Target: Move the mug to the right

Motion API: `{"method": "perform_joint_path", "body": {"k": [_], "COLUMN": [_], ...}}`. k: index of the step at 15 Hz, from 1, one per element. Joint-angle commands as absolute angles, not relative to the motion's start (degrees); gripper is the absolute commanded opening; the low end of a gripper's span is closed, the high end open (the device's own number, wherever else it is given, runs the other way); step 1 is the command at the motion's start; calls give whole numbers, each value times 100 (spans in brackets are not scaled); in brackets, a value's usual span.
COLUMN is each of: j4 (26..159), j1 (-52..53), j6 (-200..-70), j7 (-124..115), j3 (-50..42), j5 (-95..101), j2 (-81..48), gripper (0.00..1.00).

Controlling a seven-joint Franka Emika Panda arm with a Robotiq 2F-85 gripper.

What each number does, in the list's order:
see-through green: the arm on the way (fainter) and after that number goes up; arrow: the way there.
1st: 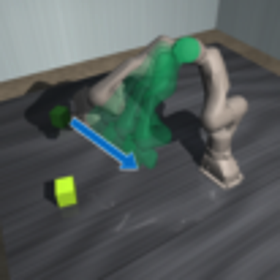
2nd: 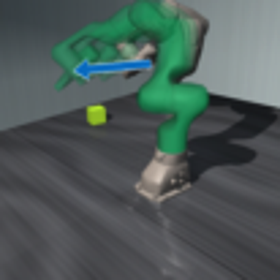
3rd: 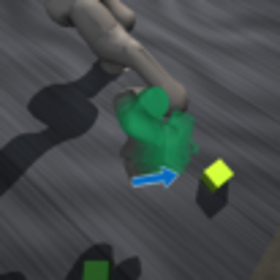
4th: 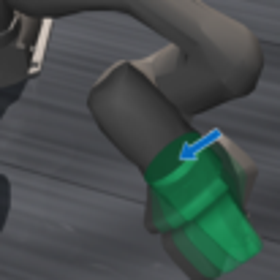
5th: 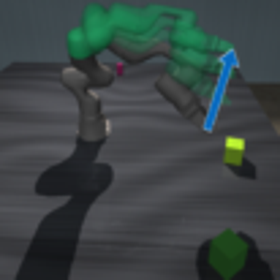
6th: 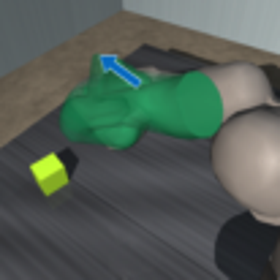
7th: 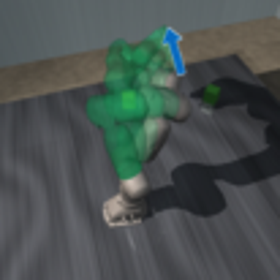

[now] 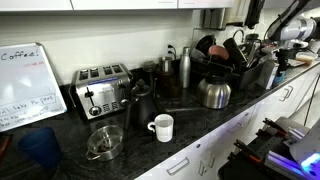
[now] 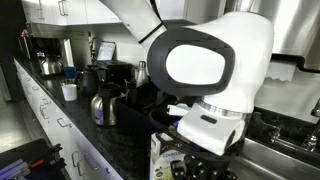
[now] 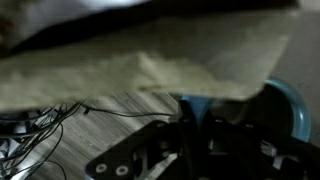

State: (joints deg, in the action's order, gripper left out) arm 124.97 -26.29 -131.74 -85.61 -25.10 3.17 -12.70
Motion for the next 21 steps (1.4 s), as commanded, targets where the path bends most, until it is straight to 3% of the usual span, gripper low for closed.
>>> {"method": "perform_joint_path", "body": {"k": [1,2,3,5,12,21], "j4": [12519,12526,12531,12521,12548,12751], "j1": [-2519,-2519,-2517,-2521,-2538,-2649], "j6": [-13156,-13152,-13154,-13144,-13086,-12551], "j7": [-8474,-8471,-8474,-8482,-8371,-7408], "j3": [-2628,-2629,-2630,-2639,-2668,-2888], "j5": [256,253,256,257,248,462], "j2": [-1274,-1275,-1277,-1286,-1159,-63], "gripper": [13,22,38,47,97,100]}}
